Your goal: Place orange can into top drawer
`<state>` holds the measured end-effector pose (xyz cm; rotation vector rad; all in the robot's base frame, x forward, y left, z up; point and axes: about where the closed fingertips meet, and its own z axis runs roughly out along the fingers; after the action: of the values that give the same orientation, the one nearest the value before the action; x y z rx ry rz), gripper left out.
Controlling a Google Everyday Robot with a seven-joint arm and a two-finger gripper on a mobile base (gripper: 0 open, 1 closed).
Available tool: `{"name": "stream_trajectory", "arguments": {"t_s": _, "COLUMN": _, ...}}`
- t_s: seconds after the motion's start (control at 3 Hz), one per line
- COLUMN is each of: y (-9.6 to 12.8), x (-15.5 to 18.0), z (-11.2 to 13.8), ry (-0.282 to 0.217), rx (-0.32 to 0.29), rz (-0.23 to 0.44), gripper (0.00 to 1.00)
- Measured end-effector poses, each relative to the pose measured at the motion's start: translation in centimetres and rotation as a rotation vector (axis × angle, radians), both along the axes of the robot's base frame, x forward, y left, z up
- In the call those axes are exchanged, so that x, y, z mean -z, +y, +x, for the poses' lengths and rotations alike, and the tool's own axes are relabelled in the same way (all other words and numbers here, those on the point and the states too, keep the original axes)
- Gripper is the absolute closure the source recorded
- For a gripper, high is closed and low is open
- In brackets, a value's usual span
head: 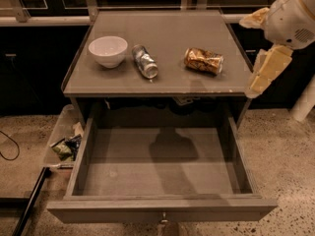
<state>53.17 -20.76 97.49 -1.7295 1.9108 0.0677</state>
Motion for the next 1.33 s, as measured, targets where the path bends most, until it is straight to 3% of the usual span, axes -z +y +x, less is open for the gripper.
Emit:
{"name": "stream_trajectory", "arguments": {"t_s": 0.33, "y": 0.5, "x": -1.3, "z": 2.0, "ry": -0.059, "rx": -0.009, "rz": 0.207, "gripper": 0.00}}
{"name": "stream_trajectory", "arguments": {"t_s": 0.67, "y": 0.7, "x": -1.2, "z": 4.6, "ry": -0.060, "rx": 0.021, "rz": 0.363, "gripper": 0.00}}
{"name": "stream_trajectory", "arguments": {"t_s": 1.0, "y": 1.0, "x": 0.4, "z": 7.2, "ry": -0.014, "rx": 0.068, "rz": 0.397, "gripper": 0.00}}
{"name": "stream_trajectory", "arguments": {"t_s": 1.33, "y": 1.7, "x": 2.4, "z": 9.7, "ry": 0.029, "rx": 0.102, "rz": 0.373, "gripper": 0.00}}
